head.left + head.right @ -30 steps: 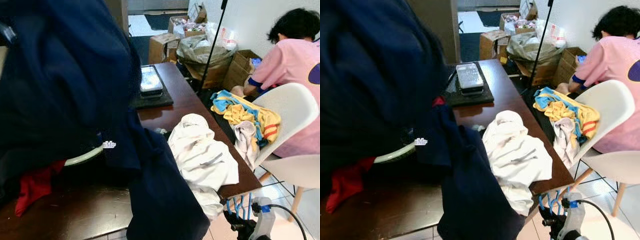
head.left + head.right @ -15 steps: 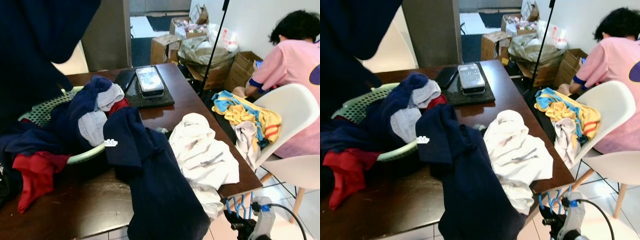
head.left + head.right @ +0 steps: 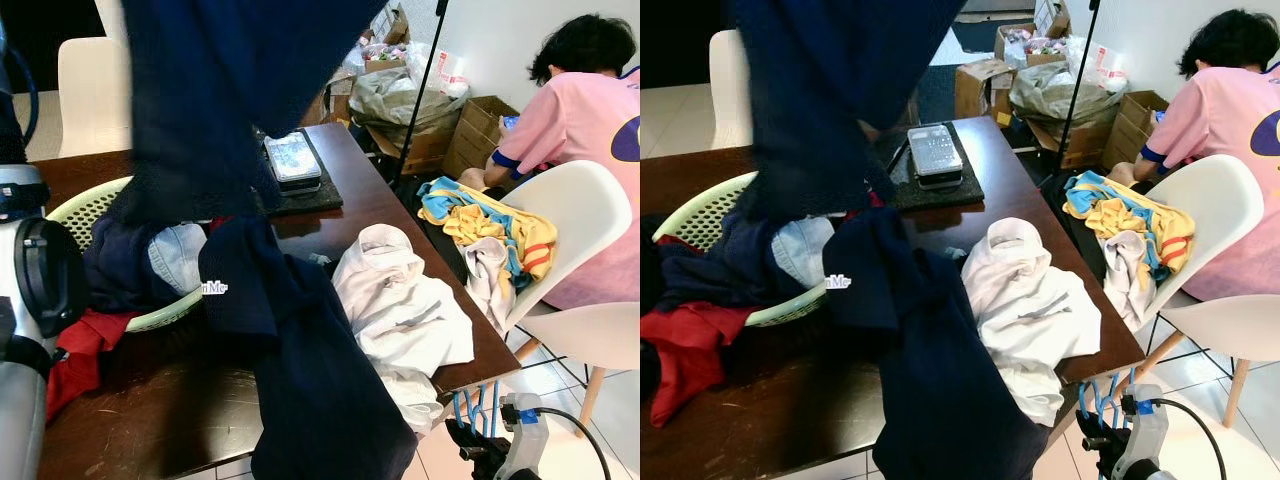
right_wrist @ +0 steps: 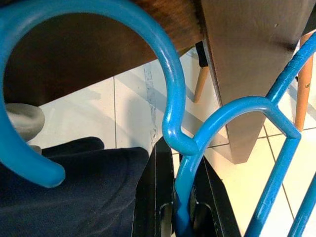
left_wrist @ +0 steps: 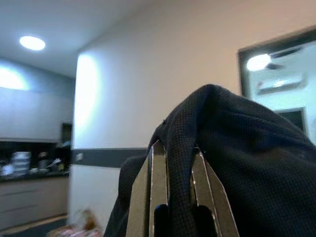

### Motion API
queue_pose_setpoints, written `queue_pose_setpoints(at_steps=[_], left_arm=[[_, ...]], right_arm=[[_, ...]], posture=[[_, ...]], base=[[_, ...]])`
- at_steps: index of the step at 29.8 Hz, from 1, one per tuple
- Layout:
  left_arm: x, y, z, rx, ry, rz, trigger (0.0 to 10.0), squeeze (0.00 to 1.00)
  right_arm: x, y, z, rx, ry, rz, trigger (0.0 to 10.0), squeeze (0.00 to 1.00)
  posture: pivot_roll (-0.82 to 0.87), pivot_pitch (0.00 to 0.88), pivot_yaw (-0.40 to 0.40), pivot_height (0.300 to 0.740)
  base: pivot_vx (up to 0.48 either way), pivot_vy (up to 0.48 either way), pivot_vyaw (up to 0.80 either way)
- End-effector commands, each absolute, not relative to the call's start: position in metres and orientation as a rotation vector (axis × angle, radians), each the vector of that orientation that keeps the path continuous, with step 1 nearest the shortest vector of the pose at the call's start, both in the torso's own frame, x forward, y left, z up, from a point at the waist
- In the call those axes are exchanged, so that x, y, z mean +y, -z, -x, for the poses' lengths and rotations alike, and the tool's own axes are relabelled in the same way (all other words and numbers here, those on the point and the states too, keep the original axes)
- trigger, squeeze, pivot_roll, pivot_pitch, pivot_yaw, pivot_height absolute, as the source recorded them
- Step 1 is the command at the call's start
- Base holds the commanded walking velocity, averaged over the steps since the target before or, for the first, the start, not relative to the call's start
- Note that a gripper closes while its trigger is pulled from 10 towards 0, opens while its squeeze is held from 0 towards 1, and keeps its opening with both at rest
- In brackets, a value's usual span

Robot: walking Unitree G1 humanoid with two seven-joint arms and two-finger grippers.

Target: Hang hanger

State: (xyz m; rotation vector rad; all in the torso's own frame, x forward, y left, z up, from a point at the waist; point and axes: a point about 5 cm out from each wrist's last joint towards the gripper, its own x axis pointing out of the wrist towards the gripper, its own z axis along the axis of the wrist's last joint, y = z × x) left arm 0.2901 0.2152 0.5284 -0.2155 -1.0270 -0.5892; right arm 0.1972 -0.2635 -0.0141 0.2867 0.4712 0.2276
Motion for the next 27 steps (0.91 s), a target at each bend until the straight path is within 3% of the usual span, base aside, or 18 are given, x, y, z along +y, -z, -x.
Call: queue_pose_setpoints(at_steps=[1, 3, 4, 7, 9, 13, 14, 18, 19, 22, 23, 24, 25, 26, 27], left_arm=[[0.217, -0.535, -0.274, -1.098, 0.653, 0.242, 0.0, 0.0], [0.223, -0.528, -0.271, -1.081, 0.7, 0.271, 0.4, 0.0], [0.231, -0.517, -0.269, -1.066, 0.752, 0.344, 2.2, 0.0], [0.237, -0.498, -0.267, -1.02, 0.822, 0.4, 2.0, 0.0], [0.24, -0.436, -0.263, -0.833, 0.945, 0.392, 4.5, 0.0], [0.239, -0.416, -0.261, -0.76, 0.983, 0.387, 4.5, 0.0], [0.237, -0.386, -0.258, -0.653, 1.003, 0.357, 5.8, 0.0], [0.237, -0.363, -0.253, -0.569, 1.004, 0.344, 5.6, 0.0], [0.244, -0.346, -0.253, -0.488, 0.936, 0.301, 5.1, 0.0], [0.259, -0.333, -0.254, -0.407, 0.814, 0.232, 5.0, 0.0], [0.276, -0.33, -0.259, -0.35, 0.689, 0.149, 6.4, 0.0], [0.276, -0.33, -0.259, -0.35, 0.689, 0.149, 6.4, 0.0], [0.294, -0.328, -0.265, -0.308, 0.551, 0.061, 6.7, 0.0], [0.309, -0.327, -0.267, -0.269, 0.421, -0.025, 5.3, 0.0], [0.327, -0.33, -0.271, -0.259, 0.278, -0.073, 5.4, 0.0]], right_arm=[[-0.264, 0.012, -0.195, 0.454, -0.233, -0.283, 10.0, 0.0], [-0.264, 0.013, -0.195, 0.455, -0.234, -0.283, 10.0, 0.0], [-0.264, 0.013, -0.194, 0.455, -0.235, -0.283, 10.0, 0.0], [-0.264, 0.013, -0.194, 0.457, -0.237, -0.282, 10.0, 0.0], [-0.265, 0.013, -0.192, 0.464, -0.243, -0.283, 10.0, 0.0], [-0.265, 0.013, -0.192, 0.466, -0.244, -0.283, 10.0, 0.0], [-0.266, 0.013, -0.192, 0.469, -0.247, -0.282, 10.0, 0.0], [-0.266, 0.013, -0.192, 0.472, -0.25, -0.281, 10.0, 0.0], [-0.266, 0.013, -0.192, 0.476, -0.254, -0.279, 10.0, 0.0], [-0.266, 0.013, -0.192, 0.48, -0.257, -0.277, 10.0, 0.0], [-0.266, 0.013, -0.192, 0.48, -0.256, -0.276, 10.0, 0.0], [-0.266, 0.013, -0.192, 0.48, -0.256, -0.276, 10.0, 0.0], [-0.266, 0.013, -0.193, 0.479, -0.255, -0.275, 10.0, 0.0], [-0.266, 0.012, -0.193, 0.478, -0.255, -0.275, 10.0, 0.0], [-0.266, 0.012, -0.193, 0.478, -0.256, -0.275, 10.0, 0.0]], posture=[[0.05, 0.126, -0.002, 0.74], [0.05, 0.127, 0.001, 0.74], [0.05, 0.128, -0.003, 0.74], [0.05, 0.131, -0.008, 0.74], [0.06, 0.132, -0.013, 0.74], [0.06, 0.132, -0.013, 0.74], [0.06, 0.134, -0.017, 0.74], [0.06, 0.137, -0.021, 0.74], [0.07, 0.138, -0.024, 0.74], [0.07, 0.14, -0.021, 0.74], [0.07, 0.14, -0.022, 0.74], [0.07, 0.14, -0.022, 0.74], [0.07, 0.143, -0.024, 0.74], [0.07, 0.142, -0.025, 0.74], [0.07, 0.142, -0.025, 0.74]], base=[[0.0, 0.0, 0.0], [0.0, 0.0, 0.0], [0.0, 0.0, 0.0], [0.0, 0.0, 0.0], [0.0, 0.0, 0.0], [0.0, 0.0, 0.0], [0.0, 0.0, 0.0], [0.0, 0.0, 0.0], [0.0, 0.0, 0.0], [0.0, 0.0, 0.0], [0.0, 0.0, 0.0], [0.0, 0.0, 0.0], [0.0, 0.0, 0.0], [0.0, 0.0, 0.0], [0.0, 0.0, 0.0]])
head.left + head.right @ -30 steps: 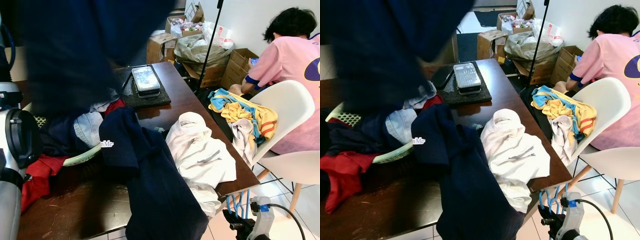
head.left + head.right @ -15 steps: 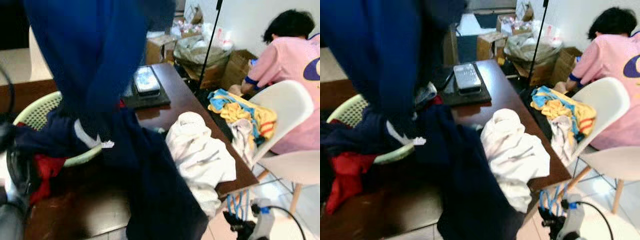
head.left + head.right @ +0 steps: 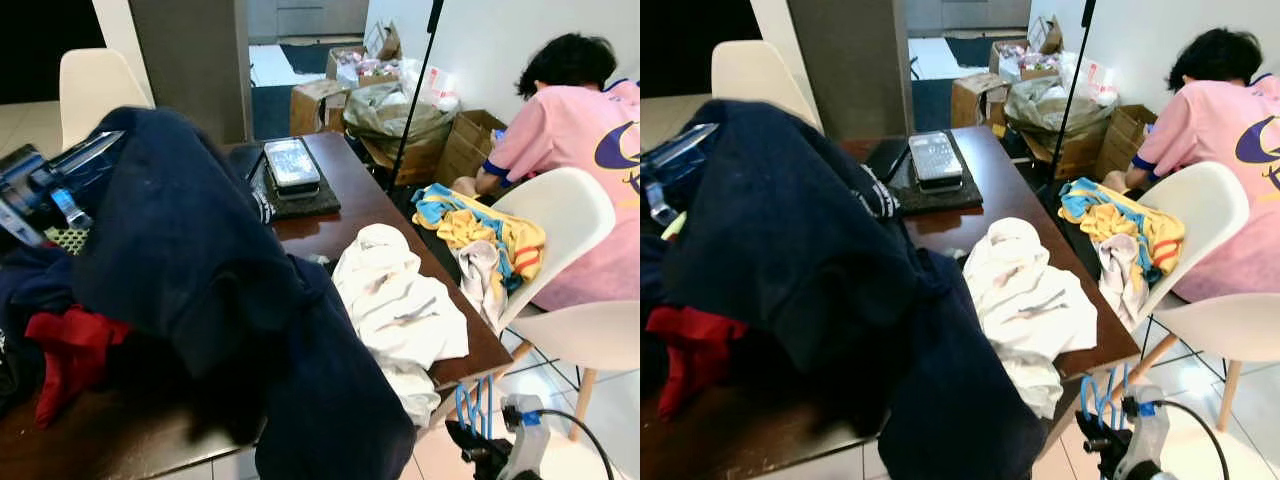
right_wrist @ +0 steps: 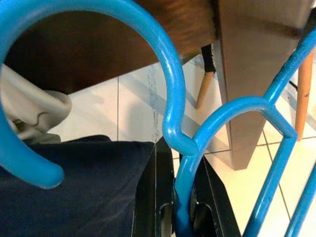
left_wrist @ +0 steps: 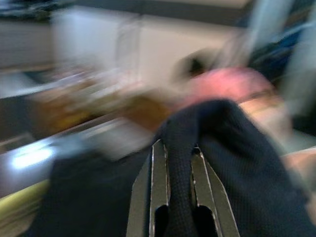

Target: Hang hanger

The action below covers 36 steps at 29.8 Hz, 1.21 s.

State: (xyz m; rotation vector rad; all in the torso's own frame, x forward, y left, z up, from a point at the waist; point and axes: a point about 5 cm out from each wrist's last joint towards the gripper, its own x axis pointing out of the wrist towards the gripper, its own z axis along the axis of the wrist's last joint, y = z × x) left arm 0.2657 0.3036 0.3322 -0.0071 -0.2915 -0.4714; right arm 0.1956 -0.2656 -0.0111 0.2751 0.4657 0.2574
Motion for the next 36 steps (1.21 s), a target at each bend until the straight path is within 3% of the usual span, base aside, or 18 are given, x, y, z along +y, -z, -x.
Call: queue_pose_setpoints(at_steps=[1, 2, 6, 7, 10, 11, 19, 20, 21, 22, 27, 31, 33, 36], left_arm=[[0.327, -0.33, -0.271, -0.259, 0.278, -0.073, 5.4, 0.0], [0.338, -0.335, -0.272, -0.252, 0.174, -0.137, 4.9, 0.0], [0.344, -0.338, -0.271, -0.247, 0.117, -0.176, 4.9, 0.0], [0.35, -0.351, -0.271, -0.303, 0.04, -0.204, 7.8, 0.0], [0.359, -0.361, -0.274, -0.358, -0.077, -0.203, 8.1, 0.0], [0.363, -0.352, -0.281, -0.332, -0.125, -0.189, 10.0, 0.0], [0.339, -0.299, -0.316, -0.217, -0.079, -0.153, 10.0, 0.0], [0.332, -0.29, -0.323, -0.203, -0.058, -0.143, 10.0, 0.51], [0.332, -0.29, -0.323, -0.203, -0.058, -0.143, 10.0, 0.51], [0.324, -0.284, -0.331, -0.202, -0.027, -0.134, 10.0, 1.0], [0.321, -0.281, -0.339, -0.207, -0.024, -0.149, 10.0, 1.0], [0.339, -0.301, -0.329, -0.255, -0.109, -0.199, 10.0, 1.0], [0.363, -0.346, -0.303, -0.331, -0.255, -0.449, 10.0, 1.0], [0.367, -0.356, -0.296, -0.339, -0.294, -0.528, 10.0, 1.0]], right_arm=[[-0.266, 0.012, -0.193, 0.478, -0.256, -0.275, 10.0, 0.0], [-0.266, 0.012, -0.193, 0.479, -0.256, -0.275, 10.0, 0.0], [-0.266, 0.012, -0.193, 0.479, -0.257, -0.275, 10.0, 0.0], [-0.266, 0.012, -0.194, 0.479, -0.257, -0.274, 10.0, 0.0], [-0.266, 0.012, -0.195, 0.478, -0.256, -0.274, 10.0, 0.0], [-0.266, 0.011, -0.195, 0.477, -0.256, -0.275, 10.0, 0.0], [-0.266, 0.011, -0.195, 0.475, -0.253, -0.272, 10.0, 0.0], [-0.267, 0.011, -0.195, 0.475, -0.252, -0.27, 10.0, 0.0], [-0.267, 0.011, -0.195, 0.475, -0.252, -0.27, 10.0, 0.0], [-0.267, 0.011, -0.194, 0.475, -0.251, -0.269, 10.0, 0.0], [-0.267, 0.011, -0.194, 0.476, -0.25, -0.267, 10.0, 0.0], [-0.267, 0.011, -0.192, 0.475, -0.246, -0.267, 10.0, 0.0], [-0.267, 0.012, -0.192, 0.478, -0.246, -0.269, 10.0, 0.0], [-0.267, 0.012, -0.192, 0.479, -0.247, -0.269, 10.0, 0.0]], posture=[[0.07, 0.142, -0.025, 0.74], [0.07, 0.143, -0.026, 0.74], [0.07, 0.143, -0.026, 0.74], [0.07, 0.144, -0.027, 0.74], [0.07, 0.146, -0.028, 0.74], [0.06, 0.148, -0.029, 0.74], [0.05, 0.15, -0.029, 0.74], [0.05, 0.151, -0.028, 0.74], [0.05, 0.151, -0.028, 0.74], [0.04, 0.153, -0.029, 0.74], [0.03, 0.154, -0.021, 0.74], [0.03, 0.155, -0.02, 0.74], [0.04, 0.156, -0.018, 0.74], [0.04, 0.156, -0.019, 0.74]], base=[[0.0, 0.0, 0.0], [0.0, 0.0, 0.0], [0.0, 0.0, 0.0], [0.0, 0.0, 0.0], [0.0, 0.0, 0.0], [0.0, 0.0, 0.0], [0.0, 0.0, 0.0], [0.0, 0.0, 0.0], [0.0, 0.0, 0.0], [0.0, 0.0, 0.0], [0.0, 0.0, 0.0], [0.0, 0.0, 0.0], [0.0, 0.0, 0.0], [0.0, 0.0, 0.0]])
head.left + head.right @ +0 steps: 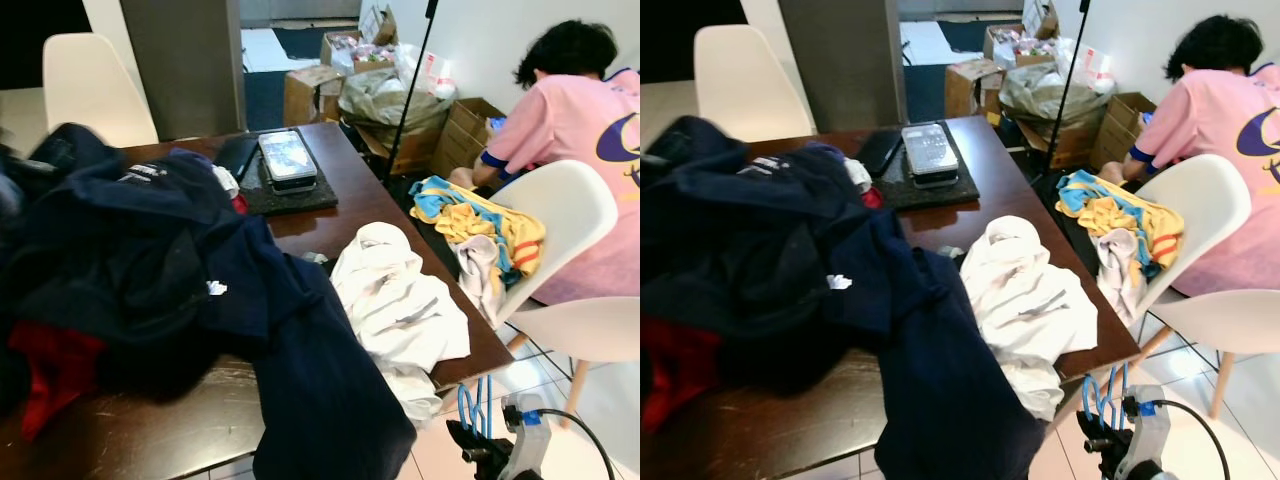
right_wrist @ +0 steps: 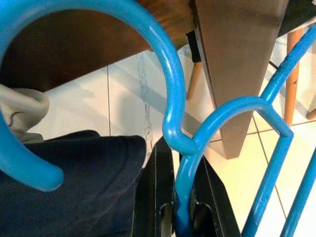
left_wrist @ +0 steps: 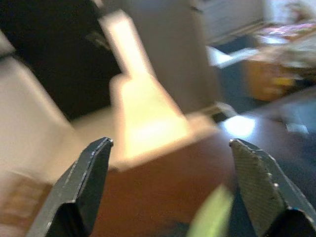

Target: Hang hanger

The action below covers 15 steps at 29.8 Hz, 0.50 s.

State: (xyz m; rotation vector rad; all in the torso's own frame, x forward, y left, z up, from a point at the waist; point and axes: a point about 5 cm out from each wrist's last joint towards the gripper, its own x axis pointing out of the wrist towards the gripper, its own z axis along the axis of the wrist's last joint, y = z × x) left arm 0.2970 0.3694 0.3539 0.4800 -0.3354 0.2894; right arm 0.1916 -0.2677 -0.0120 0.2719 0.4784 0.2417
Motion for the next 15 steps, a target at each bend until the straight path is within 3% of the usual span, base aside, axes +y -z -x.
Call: queue_pose_setpoints(at_steps=[1, 4, 5, 8, 9, 10, 12, 14, 15], left_arm=[[0.368, -0.369, -0.288, -0.354, -0.311, -0.599, 10.0, 1.0], [0.368, -0.382, -0.28, -0.367, -0.319, -0.658, 10.0, 1.0], [0.358, -0.4, -0.273, -0.441, -0.247, -0.577, 10.0, 1.0], [0.358, -0.4, -0.273, -0.441, -0.247, -0.577, 10.0, 1.0], [0.342, -0.412, -0.268, -0.51, -0.094, -0.437, 10.0, 1.0], [0.342, -0.412, -0.268, -0.51, -0.094, -0.437, 10.0, 1.0], [0.296, -0.401, -0.258, -0.508, 0.315, -0.239, 10.0, 1.0], [0.296, -0.401, -0.258, -0.508, 0.315, -0.239, 10.0, 1.0], [0.276, -0.382, -0.254, -0.444, 0.454, -0.206, 10.0, 1.0]], right_arm=[[-0.267, 0.012, -0.192, 0.48, -0.247, -0.27, 10.0, 0.0], [-0.267, 0.012, -0.193, 0.481, -0.248, -0.271, 10.0, 0.0], [-0.266, 0.012, -0.193, 0.484, -0.25, -0.271, 10.0, 0.0], [-0.266, 0.012, -0.193, 0.484, -0.25, -0.271, 10.0, 0.0], [-0.266, 0.013, -0.194, 0.486, -0.252, -0.271, 10.0, 0.0], [-0.266, 0.013, -0.194, 0.486, -0.252, -0.271, 10.0, 0.0], [-0.266, 0.013, -0.195, 0.49, -0.253, -0.27, 10.0, 0.0], [-0.266, 0.013, -0.195, 0.49, -0.253, -0.27, 10.0, 0.0], [-0.266, 0.014, -0.195, 0.491, -0.252, -0.27, 10.0, 0.0]], posture=[[0.05, 0.153, -0.025, 0.74], [0.05, 0.152, -0.026, 0.74], [0.06, 0.143, -0.026, 0.74], [0.06, 0.143, -0.026, 0.74], [0.06, 0.141, -0.025, 0.74], [0.06, 0.141, -0.025, 0.74], [0.07, 0.131, -0.017, 0.74], [0.07, 0.131, -0.017, 0.74], [0.08, 0.128, -0.015, 0.74]], base=[[0.0, 0.0, 0.0], [0.0, 0.0, 0.0], [0.0, 0.0, 0.0], [0.0, 0.0, 0.0], [0.0, 0.0, 0.0], [0.0, 0.0, 0.0], [0.0, 0.0, 0.0], [0.0, 0.0, 0.0], [0.0, 0.0, 0.0]])
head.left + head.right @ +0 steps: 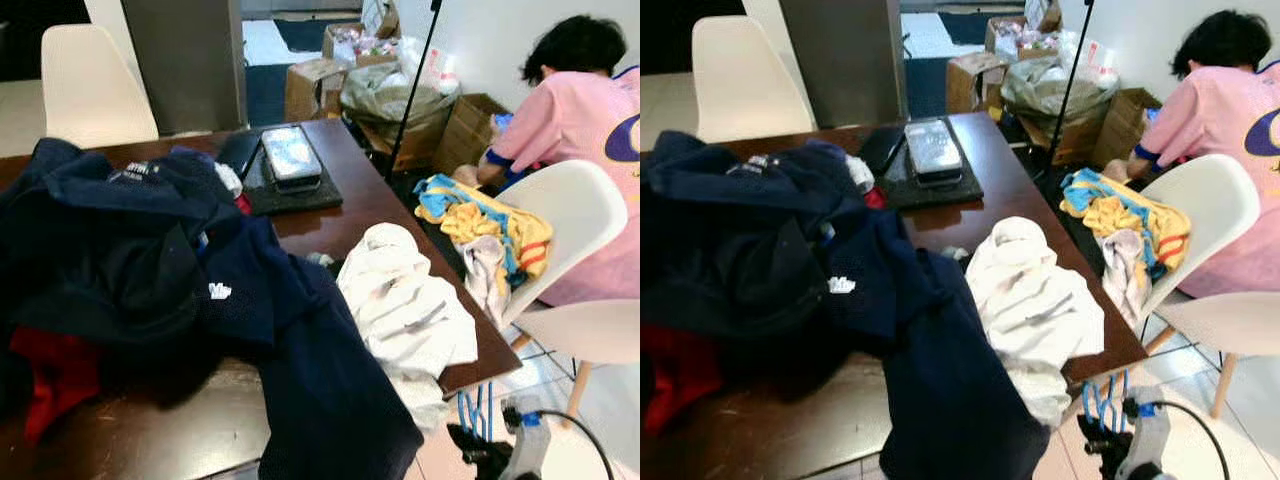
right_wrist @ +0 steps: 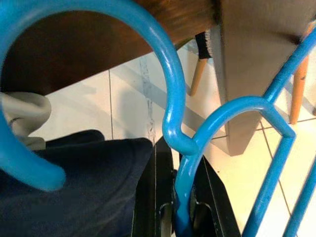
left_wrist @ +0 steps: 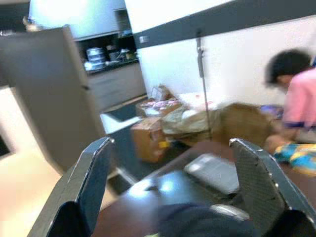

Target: Hang hanger

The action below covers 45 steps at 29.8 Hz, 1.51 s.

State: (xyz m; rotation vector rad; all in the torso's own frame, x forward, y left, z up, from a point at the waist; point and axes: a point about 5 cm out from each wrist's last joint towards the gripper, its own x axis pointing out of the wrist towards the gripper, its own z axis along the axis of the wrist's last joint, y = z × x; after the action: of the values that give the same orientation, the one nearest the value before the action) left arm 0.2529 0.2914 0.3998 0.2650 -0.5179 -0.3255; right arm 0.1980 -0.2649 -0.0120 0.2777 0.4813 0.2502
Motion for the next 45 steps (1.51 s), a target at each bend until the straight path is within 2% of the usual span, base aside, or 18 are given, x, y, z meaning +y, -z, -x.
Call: queue_pose_setpoints(at_steps=[1, 2, 3, 6, 8, 9, 11, 15, 17, 19, 21, 24, 28, 30, 36, 39, 40, 45], left_arm=[[0.257, -0.36, -0.248, -0.366, 0.556, -0.186, 10.0, 0.0], [0.257, -0.36, -0.248, -0.366, 0.556, -0.186, 10.0, 0.0], [0.236, -0.334, -0.237, -0.259, 0.643, -0.203, 10.0, 0.0], [0.232, -0.328, -0.233, -0.228, 0.657, -0.222, 10.0, 0.0], [0.242, -0.323, -0.23, -0.118, 0.562, -0.389, 10.0, 0.0], [0.242, -0.323, -0.23, -0.118, 0.562, -0.389, 10.0, 0.0], [0.257, -0.331, -0.227, -0.038, 0.413, -0.502, 10.0, 0.0], [0.262, -0.34, -0.218, -0.041, 0.23, -0.645, 10.0, 0.0], [0.261, -0.344, -0.216, -0.084, 0.187, -0.617, 10.0, 0.0], [0.259, -0.342, -0.212, -0.182, 0.056, -0.472, 10.0, 0.0], [0.259, -0.342, -0.212, -0.182, 0.056, -0.472, 10.0, 0.0], [0.247, -0.312, -0.207, -0.2, -0.027, -0.332, 10.0, 0.0], [0.246, -0.301, -0.205, -0.182, -0.067, -0.301, 10.0, 0.0], [0.246, -0.283, -0.2, -0.15, -0.169, -0.227, 10.0, 0.0], [0.249, -0.274, -0.186, -0.115, -0.344, -0.194, 10.0, 0.0], [0.252, -0.275, -0.184, -0.114, -0.375, -0.205, 10.0, 0.0], [0.259, -0.276, -0.181, -0.116, -0.442, -0.208, 10.0, 0.0], [0.264, -0.27, -0.18, -0.087, -0.495, -0.2, 10.0, 0.0]], right_arm=[[-0.266, 0.014, -0.195, 0.492, -0.251, -0.27, 10.0, 0.0], [-0.266, 0.014, -0.195, 0.492, -0.251, -0.27, 10.0, 0.0], [-0.266, 0.014, -0.195, 0.495, -0.252, -0.27, 10.0, 0.0], [-0.266, 0.014, -0.195, 0.496, -0.252, -0.27, 10.0, 0.0], [-0.266, 0.016, -0.196, 0.507, -0.258, -0.272, 10.0, 0.0], [-0.266, 0.016, -0.196, 0.507, -0.258, -0.272, 10.0, 0.0], [-0.266, 0.017, -0.197, 0.515, -0.262, -0.273, 10.0, 0.0], [-0.266, 0.018, -0.199, 0.525, -0.265, -0.274, 10.0, 0.0], [-0.266, 0.018, -0.199, 0.528, -0.265, -0.275, 10.0, 0.0], [-0.265, 0.018, -0.201, 0.533, -0.268, -0.282, 10.0, 0.0], [-0.265, 0.018, -0.201, 0.533, -0.268, -0.282, 10.0, 0.0], [-0.264, 0.019, -0.202, 0.537, -0.272, -0.289, 10.0, 0.0], [-0.263, 0.019, -0.203, 0.536, -0.273, -0.292, 10.0, 0.0], [-0.263, 0.019, -0.203, 0.534, -0.273, -0.295, 10.0, 0.0], [-0.265, 0.019, -0.203, 0.533, -0.274, -0.297, 10.0, 0.0], [-0.265, 0.019, -0.203, 0.533, -0.274, -0.298, 10.0, 0.0], [-0.265, 0.019, -0.203, 0.534, -0.275, -0.298, 10.0, 0.0], [-0.265, 0.019, -0.203, 0.534, -0.274, -0.298, 10.0, 0.0]], posture=[[0.08, 0.127, -0.017, 0.74], [0.08, 0.127, -0.017, 0.74], [0.1, 0.124, -0.024, 0.74], [0.1, 0.124, -0.024, 0.74], [0.12, 0.118, -0.047, 0.74], [0.12, 0.118, -0.047, 0.74], [0.13, 0.115, -0.06, 0.74], [0.16, 0.118, -0.079, 0.74], [0.16, 0.118, -0.079, 0.74], [0.19, 0.125, -0.099, 0.74], [0.19, 0.125, -0.099, 0.74], [0.2, 0.127, -0.101, 0.74], [0.19, 0.125, -0.097, 0.74], [0.19, 0.129, -0.091, 0.74], [0.2, 0.138, -0.093, 0.74], [0.2, 0.138, -0.094, 0.74], [0.2, 0.139, -0.092, 0.74], [0.19, 0.143, -0.093, 0.74]], base=[[0.0, 0.0, 0.0], [0.0, 0.0, 0.0], [0.0, 0.0, 0.0], [0.0, 0.0, 0.0], [0.0, 0.0, 0.0], [0.0, 0.0, 0.0], [0.0, 0.0, 0.0], [0.0, 0.0, 0.0], [0.0, 0.0, 0.0], [0.0, 0.0, 0.0], [0.0, 0.0, 0.0], [0.0, 0.0, 0.0], [0.0, 0.0, 0.0], [0.0, 0.0, 0.0], [0.0, 0.0, 0.0], [0.0, 0.0, 0.0], [0.0, 0.0, 0.0], [0.0, 0.0, 0.0]])
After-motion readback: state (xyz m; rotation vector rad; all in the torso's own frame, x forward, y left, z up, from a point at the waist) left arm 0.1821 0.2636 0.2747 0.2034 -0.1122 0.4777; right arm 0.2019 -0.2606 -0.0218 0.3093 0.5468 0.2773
